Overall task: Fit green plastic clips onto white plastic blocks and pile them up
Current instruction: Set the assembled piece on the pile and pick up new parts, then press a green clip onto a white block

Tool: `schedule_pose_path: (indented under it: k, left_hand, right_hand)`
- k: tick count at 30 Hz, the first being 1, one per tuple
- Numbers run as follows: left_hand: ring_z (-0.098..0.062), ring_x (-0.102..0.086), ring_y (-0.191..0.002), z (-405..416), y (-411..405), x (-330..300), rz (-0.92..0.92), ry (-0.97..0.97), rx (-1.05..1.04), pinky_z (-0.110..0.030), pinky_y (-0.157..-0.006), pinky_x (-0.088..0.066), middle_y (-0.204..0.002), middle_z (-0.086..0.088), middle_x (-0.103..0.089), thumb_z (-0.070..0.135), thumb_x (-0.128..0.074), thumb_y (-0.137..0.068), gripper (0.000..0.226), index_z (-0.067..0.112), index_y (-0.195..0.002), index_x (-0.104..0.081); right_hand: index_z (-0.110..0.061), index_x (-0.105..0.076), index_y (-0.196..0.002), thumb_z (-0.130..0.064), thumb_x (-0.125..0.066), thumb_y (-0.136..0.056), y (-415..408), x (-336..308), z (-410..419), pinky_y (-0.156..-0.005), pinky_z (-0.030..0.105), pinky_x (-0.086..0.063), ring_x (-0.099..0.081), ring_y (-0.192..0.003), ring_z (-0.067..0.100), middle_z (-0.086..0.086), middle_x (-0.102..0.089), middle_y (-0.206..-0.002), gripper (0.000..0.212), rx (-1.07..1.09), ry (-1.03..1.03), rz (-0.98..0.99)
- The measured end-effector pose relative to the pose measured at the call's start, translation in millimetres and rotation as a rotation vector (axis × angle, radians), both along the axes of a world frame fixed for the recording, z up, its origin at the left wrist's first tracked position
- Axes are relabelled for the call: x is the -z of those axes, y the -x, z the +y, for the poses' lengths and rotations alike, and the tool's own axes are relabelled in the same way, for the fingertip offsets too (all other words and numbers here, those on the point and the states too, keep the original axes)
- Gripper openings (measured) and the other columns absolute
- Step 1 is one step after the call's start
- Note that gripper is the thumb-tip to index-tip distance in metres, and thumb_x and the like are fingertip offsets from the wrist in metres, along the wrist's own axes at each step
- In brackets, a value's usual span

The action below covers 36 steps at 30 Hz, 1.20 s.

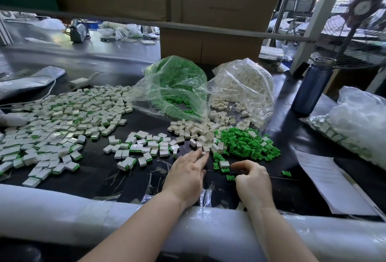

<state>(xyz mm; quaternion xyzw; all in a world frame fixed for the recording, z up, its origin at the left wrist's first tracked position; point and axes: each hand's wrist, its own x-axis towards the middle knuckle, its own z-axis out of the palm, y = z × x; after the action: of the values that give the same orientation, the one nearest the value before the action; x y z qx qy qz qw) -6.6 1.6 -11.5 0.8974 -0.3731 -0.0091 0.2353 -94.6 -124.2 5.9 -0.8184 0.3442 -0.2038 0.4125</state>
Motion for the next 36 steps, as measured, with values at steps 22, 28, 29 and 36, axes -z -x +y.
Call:
schedule_pose_path:
  k: [22,28,29,36]
  left_hand:
    - [-0.008,-0.026,-0.123,3.3,5.2,-1.6,-0.082,0.164,-0.045,-0.02,-0.108,-0.018,-0.126,0.004,-0.029,0.032,-0.059,-0.088,0.021,0.019,-0.106,-0.057]
    - [-0.004,-0.053,-0.084,6.1,10.5,-12.8,0.096,0.338,0.022,-0.015,-0.081,-0.046,-0.089,0.012,-0.052,0.02,-0.064,-0.086,0.012,0.024,-0.087,-0.053]
    - [-0.003,-0.055,-0.079,6.6,11.1,-13.8,0.143,0.357,0.033,-0.014,-0.076,-0.048,-0.085,0.013,-0.055,0.018,-0.065,-0.085,0.014,0.025,-0.086,-0.053]
    - [0.004,-0.057,-0.065,9.3,10.1,-15.3,0.428,0.591,0.043,-0.015,-0.071,-0.051,-0.077,0.006,-0.063,0.007,-0.071,-0.078,0.025,0.029,-0.082,-0.062]
  right_hand:
    - [-0.022,-0.068,-0.088,-0.022,-0.069,-0.081,2.7,-1.7,4.7,-0.091,0.033,-0.041,-0.054,-0.102,0.021,-0.002,-0.061,-0.1,0.006,-0.051,0.227,0.156]
    - [-0.026,-0.059,-0.076,-0.022,-0.069,-0.082,3.2,-3.8,7.0,-0.087,0.032,-0.04,-0.053,-0.097,0.019,-0.007,-0.054,-0.087,0.012,-0.061,0.263,0.163]
    - [-0.026,-0.057,-0.074,-0.02,-0.07,-0.081,3.1,-3.3,6.8,-0.084,0.031,-0.041,-0.055,-0.093,0.019,-0.007,-0.057,-0.083,0.016,-0.065,0.261,0.139]
    - [-0.022,-0.069,-0.081,0.001,-0.066,-0.082,3.4,-2.5,5.2,-0.071,0.007,-0.043,-0.062,-0.078,0.003,-0.005,-0.069,-0.083,0.023,-0.226,-0.053,-0.273]
